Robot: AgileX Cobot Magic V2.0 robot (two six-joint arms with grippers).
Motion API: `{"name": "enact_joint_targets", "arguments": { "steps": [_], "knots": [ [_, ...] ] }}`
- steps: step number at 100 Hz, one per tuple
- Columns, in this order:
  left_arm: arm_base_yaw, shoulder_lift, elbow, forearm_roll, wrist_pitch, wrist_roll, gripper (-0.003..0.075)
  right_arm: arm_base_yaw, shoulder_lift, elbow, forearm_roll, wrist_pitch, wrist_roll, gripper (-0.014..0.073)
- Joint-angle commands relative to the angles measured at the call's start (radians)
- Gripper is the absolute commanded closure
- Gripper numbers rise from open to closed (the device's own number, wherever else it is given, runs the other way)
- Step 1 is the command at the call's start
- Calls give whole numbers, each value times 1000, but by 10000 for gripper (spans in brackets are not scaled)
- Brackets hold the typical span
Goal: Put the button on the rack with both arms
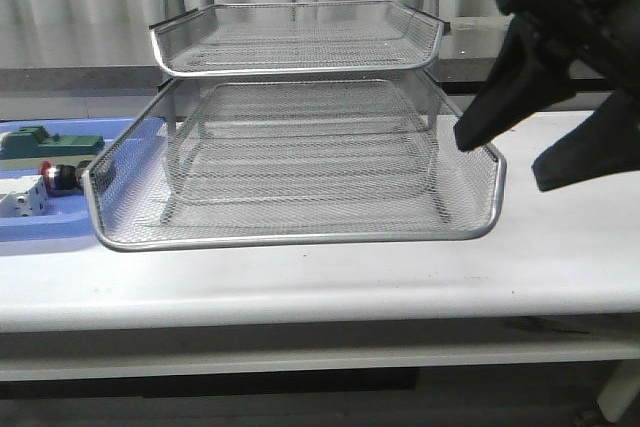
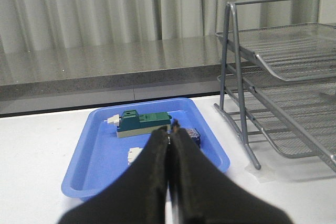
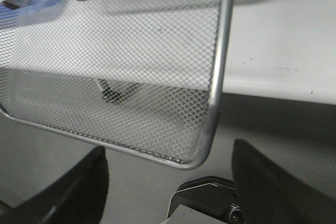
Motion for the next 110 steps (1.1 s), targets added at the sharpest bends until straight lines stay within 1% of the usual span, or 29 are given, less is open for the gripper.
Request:
{"name": "enact_joint_targets", "arguments": {
  "steps": [1,10,17,31,43,55,63,86,102,110],
  "knots": [
    [1,-31,55,-3,-83,-10,741,-3,-76,-22,-33,9,3,85],
    [1,-31,55,-3,-83,-10,741,-3,-123,-22,-101,27,27,85],
    [1,-31,55,-3,-83,-10,741,-3,-157,-23,-182,38,77,85],
    [1,-31,55,-3,-83,-10,741,-22,-229,-23,-399,55,216,85],
    [1,-31,55,-3,-83,-10,741,-61,-307,-23,-595,85,326,85],
    [1,-31,55,-3,-83,-10,741,-103,-391,-23,-724,122,389,85],
    [1,-31,55,-3,-83,-10,741,-122,-446,-23,-759,145,418,85],
    [1,-31,55,-3,-83,-10,741,-145,-608,-23,-778,231,419,85],
    [1,-31,55,-3,-83,-10,741,-145,-692,-23,-830,286,419,89],
    [1,-31,55,-3,-83,-10,741,-145,-721,-23,-843,311,419,127]
  ]
}}
